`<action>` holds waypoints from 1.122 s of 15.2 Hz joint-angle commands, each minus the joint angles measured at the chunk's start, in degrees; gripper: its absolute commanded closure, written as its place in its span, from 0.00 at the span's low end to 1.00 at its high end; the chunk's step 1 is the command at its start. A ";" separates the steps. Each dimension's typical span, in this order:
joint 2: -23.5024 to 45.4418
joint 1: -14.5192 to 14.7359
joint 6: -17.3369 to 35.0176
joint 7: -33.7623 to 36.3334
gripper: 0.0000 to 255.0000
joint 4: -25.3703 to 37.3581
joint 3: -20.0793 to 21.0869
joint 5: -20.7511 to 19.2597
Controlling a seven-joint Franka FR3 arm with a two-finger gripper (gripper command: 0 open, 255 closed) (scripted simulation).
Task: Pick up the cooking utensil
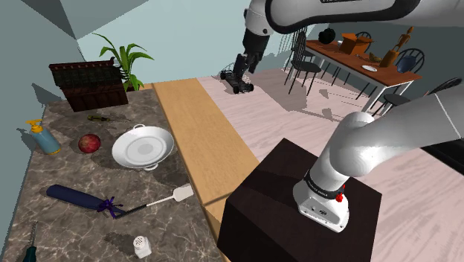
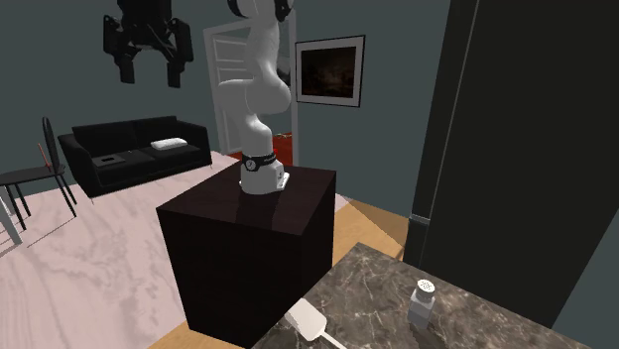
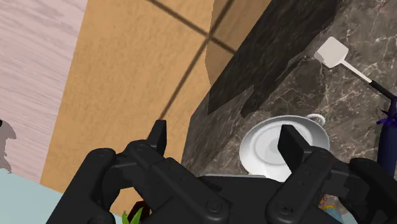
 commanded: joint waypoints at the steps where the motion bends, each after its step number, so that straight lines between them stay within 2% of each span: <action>1: 3.12 1.23 3.33 -1.01 0.00 -0.36 0.55 0.43; 9: 15.98 5.51 14.91 -5.44 0.00 0.05 2.78 1.67; 17: 29.81 9.17 24.60 -9.49 0.00 3.24 5.68 1.84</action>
